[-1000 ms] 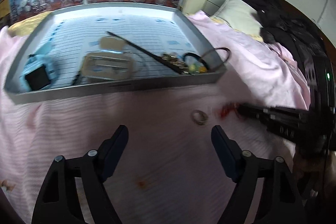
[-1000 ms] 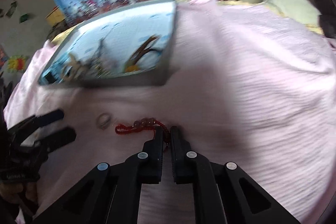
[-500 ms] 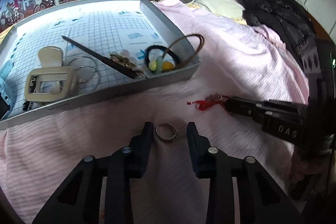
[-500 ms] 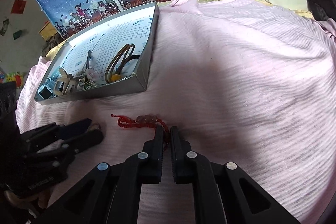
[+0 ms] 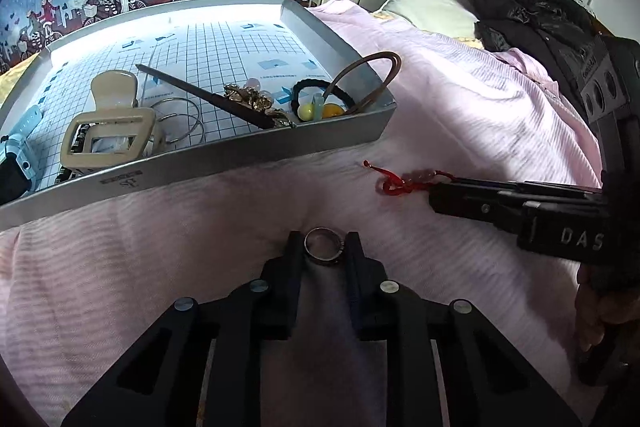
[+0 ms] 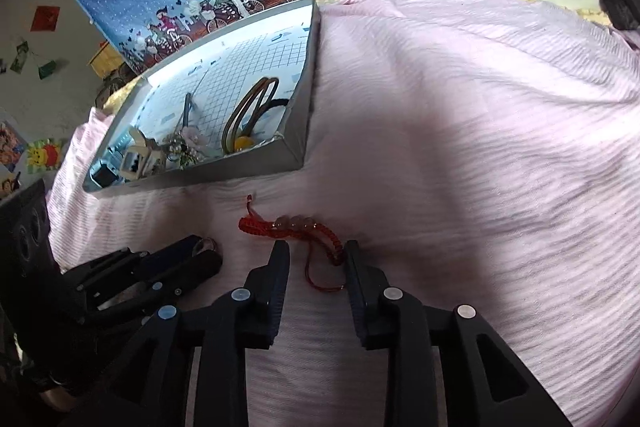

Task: Organize jewelry
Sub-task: 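Grasp the silver ring with the left tool while the right tool grasps the red string, then carry the ring and red string into the tray and open both tools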

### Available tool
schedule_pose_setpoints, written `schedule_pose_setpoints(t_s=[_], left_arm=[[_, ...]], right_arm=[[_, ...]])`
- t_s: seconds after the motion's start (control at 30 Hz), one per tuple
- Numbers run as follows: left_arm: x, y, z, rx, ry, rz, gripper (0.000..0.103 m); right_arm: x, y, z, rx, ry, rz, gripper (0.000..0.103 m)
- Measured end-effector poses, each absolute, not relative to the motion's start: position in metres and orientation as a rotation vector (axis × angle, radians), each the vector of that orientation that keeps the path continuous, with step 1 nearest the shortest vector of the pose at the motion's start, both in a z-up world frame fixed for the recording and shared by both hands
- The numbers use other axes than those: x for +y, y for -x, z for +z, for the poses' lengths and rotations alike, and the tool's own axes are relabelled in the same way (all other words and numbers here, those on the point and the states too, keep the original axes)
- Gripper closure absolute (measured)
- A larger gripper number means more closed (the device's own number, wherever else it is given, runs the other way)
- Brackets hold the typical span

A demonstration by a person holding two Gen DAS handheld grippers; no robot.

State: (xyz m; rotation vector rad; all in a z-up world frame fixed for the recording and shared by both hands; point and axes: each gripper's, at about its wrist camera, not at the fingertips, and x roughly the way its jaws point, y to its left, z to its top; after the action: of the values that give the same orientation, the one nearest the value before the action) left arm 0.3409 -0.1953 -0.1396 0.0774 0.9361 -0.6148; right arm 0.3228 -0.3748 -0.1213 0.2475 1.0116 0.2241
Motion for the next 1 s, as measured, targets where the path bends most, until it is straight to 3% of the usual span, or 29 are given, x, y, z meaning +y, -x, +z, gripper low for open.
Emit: schedule_pose_setpoints(t_s=[0.03, 0.1, 0.4, 0.6, 1.0], left_arm=[[-0.194, -0.341, -0.140, 0.933, -0.069, -0.615, 0.086], [-0.192, -0.339, -0.141, 0.924, -0.057, -0.613, 0.086], [-0.177, -0.322, -0.123, 0.832, -0.022, -0.501, 0.086], [-0.145, -0.319, -0.104, 0.796, 0.137, -0.376, 0.086], [-0.131, -0.315, -0.069, 0.745, 0.082, -0.345, 0.086]], right_arm=[[-0.372, -0.323, -0.122, 1.014, -0.233, 0.225, 0.077], [-0.370, -0.323, -0.123, 1.014, -0.226, 0.223, 0.095], [-0.362, -0.319, -0.121, 0.965, -0.245, 0.270, 0.097], [-0.350, -0.304, -0.093, 0.791, -0.196, 0.304, 0.098], [-0.348, -0.287, -0.063, 0.604, -0.271, 0.343, 0.098]])
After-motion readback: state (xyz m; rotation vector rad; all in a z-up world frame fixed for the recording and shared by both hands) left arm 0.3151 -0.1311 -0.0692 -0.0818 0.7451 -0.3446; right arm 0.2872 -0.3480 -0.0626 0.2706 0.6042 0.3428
